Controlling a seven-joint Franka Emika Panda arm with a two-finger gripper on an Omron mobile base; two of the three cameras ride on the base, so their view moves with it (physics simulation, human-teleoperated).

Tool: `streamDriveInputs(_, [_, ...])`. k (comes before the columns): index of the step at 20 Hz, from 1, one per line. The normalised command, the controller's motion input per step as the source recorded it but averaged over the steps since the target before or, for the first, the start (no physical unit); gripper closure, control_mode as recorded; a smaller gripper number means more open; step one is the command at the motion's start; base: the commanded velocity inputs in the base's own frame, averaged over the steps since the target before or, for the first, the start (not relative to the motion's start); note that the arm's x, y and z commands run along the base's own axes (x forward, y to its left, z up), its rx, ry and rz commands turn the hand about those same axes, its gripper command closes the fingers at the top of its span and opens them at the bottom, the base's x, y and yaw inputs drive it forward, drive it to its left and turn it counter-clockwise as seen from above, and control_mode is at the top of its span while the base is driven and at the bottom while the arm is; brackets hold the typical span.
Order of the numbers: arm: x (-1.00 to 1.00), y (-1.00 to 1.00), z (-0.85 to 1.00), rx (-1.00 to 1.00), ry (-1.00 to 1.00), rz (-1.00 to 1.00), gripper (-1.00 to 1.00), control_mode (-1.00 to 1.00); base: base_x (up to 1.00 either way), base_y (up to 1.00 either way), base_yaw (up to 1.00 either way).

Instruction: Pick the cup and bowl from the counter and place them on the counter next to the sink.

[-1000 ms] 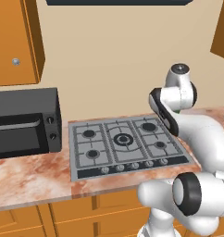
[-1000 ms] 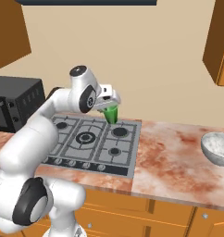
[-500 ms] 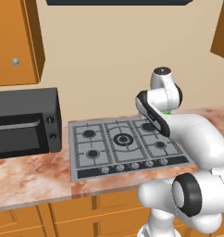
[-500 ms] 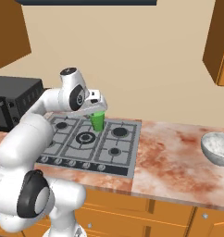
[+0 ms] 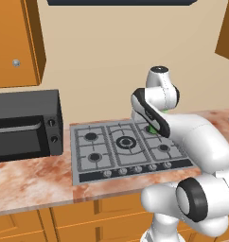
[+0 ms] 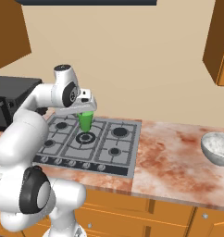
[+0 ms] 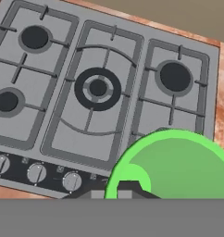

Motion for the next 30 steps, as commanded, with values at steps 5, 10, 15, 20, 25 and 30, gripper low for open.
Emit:
streamDriveInputs(5, [-0.21,0.17,-0.01,0.08,0.02,-0.10,1.00,-1.00,0.00,0.00,0.00])
streamDriveInputs(10, [-0.44,0.10,-0.06,0.01,0.03,-0.10,1.00,-1.00,0.00,0.00,0.00])
streamDriveInputs(15, [-0.59,0.00,-0.20,0.00,0.03,-0.07,1.00,-1.00,0.00,0.00,0.00])
streamDriveInputs(20, [-0.41,0.00,-0.16,0.00,0.03,-0.04,1.00,-1.00,0.00,0.00,0.00])
streamDriveInputs(25, [0.00,0.00,0.00,0.00,0.00,0.00,1.00,-1.00,0.00,0.00,0.00])
streamDriveInputs(30, [0.00,0.00,0.00,0.00,0.00,0.00,1.00,-1.00,0.00,0.00,0.00])
